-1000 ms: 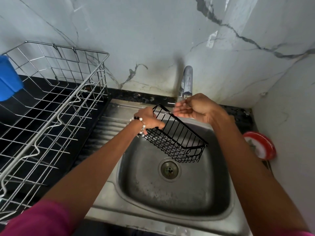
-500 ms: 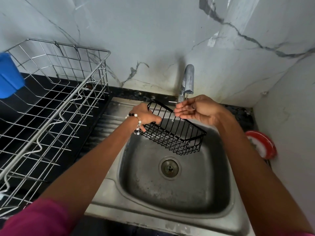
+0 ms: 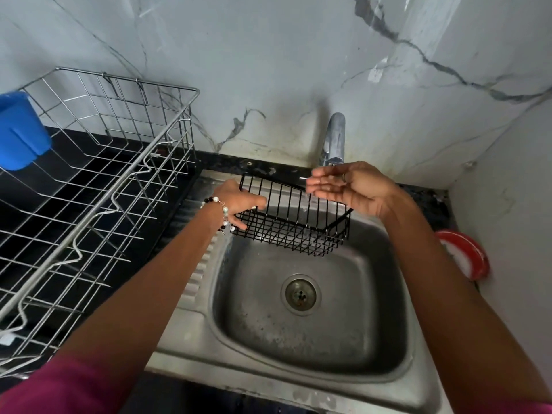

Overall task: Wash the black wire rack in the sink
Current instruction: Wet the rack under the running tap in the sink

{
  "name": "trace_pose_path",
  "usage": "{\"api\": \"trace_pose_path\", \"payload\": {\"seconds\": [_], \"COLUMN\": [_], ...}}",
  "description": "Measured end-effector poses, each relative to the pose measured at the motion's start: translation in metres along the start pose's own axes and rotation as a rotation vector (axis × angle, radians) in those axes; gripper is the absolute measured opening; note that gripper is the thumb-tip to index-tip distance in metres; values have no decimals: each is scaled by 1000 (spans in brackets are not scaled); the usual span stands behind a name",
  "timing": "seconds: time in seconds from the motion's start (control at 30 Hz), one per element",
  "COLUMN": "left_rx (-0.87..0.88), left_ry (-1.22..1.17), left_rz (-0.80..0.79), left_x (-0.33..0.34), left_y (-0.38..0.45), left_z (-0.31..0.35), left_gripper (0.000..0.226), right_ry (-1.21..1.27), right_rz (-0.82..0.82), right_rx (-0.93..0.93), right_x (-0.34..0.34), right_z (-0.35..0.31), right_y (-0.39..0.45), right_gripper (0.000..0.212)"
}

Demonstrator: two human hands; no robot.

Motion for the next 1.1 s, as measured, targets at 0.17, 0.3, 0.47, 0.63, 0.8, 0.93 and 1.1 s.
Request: {"api": "trace_pose_path", "payload": {"seconds": [0.17,0.3,0.47,0.63,0.8,0.93,1.1], "left_rx": [-41,-59,-78,-102,-190,-346,-492], "left_ry": [-89,-111,-127,-153,-189,-310,-367], "left_rz": [-38,-48,-55,-95,-192,-355,-488], "left_x": [-8,-13,-16,-17,-10,0,25], "left_y": [6,4,3,0,-11,-6,13], "left_z": [-5,-6,-6,-6,-6,-25,-67], "left_gripper": [37,28,50,62,27,35,33], "right_ry": [-283,-150,-96,-464,-354,-445,-598], "right_rz": [45,32,36,272,128,43,9], "right_rx": [33,-1,-10,-145,-168,-313,-524], "right_x": [-10,-13,-18,-37,-35,-37,-29], "right_z": [6,1,4,12,32,31,19], "right_y": [3,0,2,2,-11,-15,-16], "right_gripper": [27,33,30,12,53,60,43]}}
Point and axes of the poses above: each hand's wrist, its own y-axis towards the middle knuckle, its own x-axis out of the palm, z = x × y, the point moved 4 cm from there along y, towards the middle knuckle, and after that the axes turned 12 degrees about -x, right-handed, at the moved point
